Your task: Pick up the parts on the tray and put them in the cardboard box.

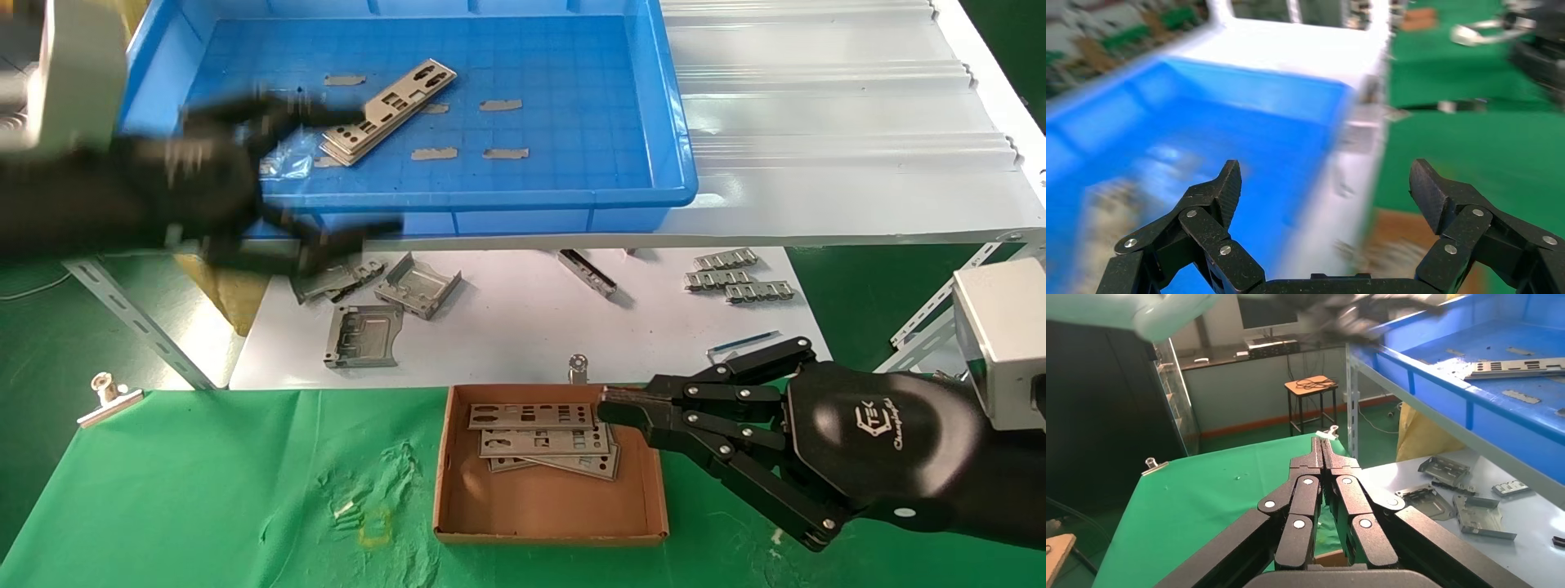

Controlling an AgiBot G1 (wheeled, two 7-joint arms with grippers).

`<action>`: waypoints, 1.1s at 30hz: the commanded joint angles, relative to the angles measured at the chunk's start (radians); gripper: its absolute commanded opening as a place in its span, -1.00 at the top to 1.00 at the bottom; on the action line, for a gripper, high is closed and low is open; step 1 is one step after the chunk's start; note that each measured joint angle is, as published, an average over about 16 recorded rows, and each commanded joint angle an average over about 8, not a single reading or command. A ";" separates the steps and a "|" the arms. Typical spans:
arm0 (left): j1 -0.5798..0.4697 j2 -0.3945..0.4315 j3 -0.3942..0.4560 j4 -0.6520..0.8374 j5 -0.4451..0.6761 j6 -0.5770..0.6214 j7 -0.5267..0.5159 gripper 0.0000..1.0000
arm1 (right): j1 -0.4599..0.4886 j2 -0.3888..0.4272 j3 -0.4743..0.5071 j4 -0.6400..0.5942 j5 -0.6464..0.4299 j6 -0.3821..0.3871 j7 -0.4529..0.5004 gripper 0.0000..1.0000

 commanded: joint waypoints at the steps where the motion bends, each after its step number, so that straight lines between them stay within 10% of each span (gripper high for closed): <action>1: -0.100 0.054 0.022 0.103 0.053 -0.008 0.019 -1.00 | 0.000 0.000 0.000 0.000 0.000 0.000 0.000 1.00; 5: -0.230 0.166 0.061 0.316 0.155 -0.134 0.059 -1.00 | 0.000 0.000 0.000 0.000 0.000 0.000 0.000 0.90; 13: -0.365 0.326 0.106 0.619 0.257 -0.337 0.086 -1.00 | 0.000 0.000 0.000 0.000 0.000 0.000 0.000 -1.00; 23: -0.409 0.408 0.132 0.794 0.298 -0.403 0.079 -0.98 | 0.000 0.000 0.000 0.000 0.000 0.000 0.000 -1.00; 33: -0.412 0.429 0.142 0.835 0.312 -0.426 0.087 1.00 | 0.000 0.000 0.000 0.000 0.000 0.000 0.000 -1.00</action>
